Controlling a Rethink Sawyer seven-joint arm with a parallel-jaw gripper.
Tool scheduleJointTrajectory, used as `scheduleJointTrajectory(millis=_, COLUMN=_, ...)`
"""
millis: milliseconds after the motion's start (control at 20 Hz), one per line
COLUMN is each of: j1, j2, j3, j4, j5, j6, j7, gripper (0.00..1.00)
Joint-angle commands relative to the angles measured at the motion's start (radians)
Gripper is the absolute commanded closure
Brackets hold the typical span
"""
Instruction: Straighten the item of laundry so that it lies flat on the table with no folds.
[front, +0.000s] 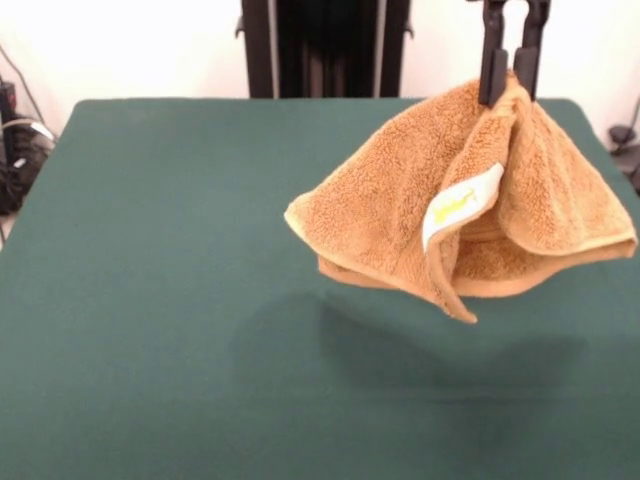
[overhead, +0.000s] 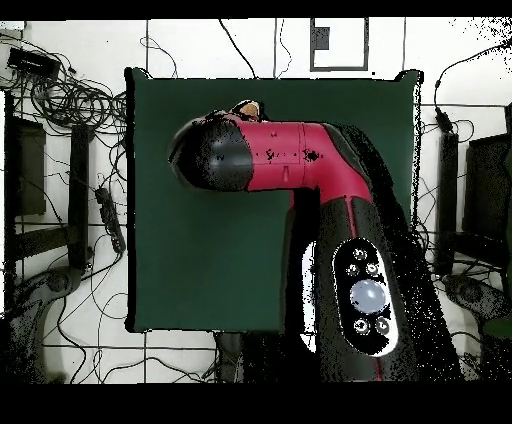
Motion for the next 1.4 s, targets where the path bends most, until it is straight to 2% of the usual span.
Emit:
scheduleJointTrajectory(millis=50, j1=-0.016, j2=0.095, j3=0.136, j4=0.029, j5=-0.018, j6=-0.011, j7=-0.078, gripper=1.0)
scheduleJointTrajectory(millis=200, j1=-0.028, j2=0.093, j3=0.145, j4=0.053, j5=-0.021, j6=-0.043, j7=-0.068, gripper=1.0)
scheduleJointTrajectory(millis=550, j1=-0.082, j2=0.052, j3=0.137, j4=0.262, j5=-0.068, j6=-0.171, j7=-0.022, gripper=1.0)
scheduleJointTrajectory(millis=850, j1=-0.089, j2=0.012, j3=0.091, j4=0.416, j5=-0.11, j6=-0.301, j7=0.079, gripper=1.0)
scheduleJointTrajectory(millis=1400, j1=-0.08, j2=-0.026, j3=0.068, j4=0.526, j5=-0.112, j6=-0.393, j7=0.152, gripper=1.0)
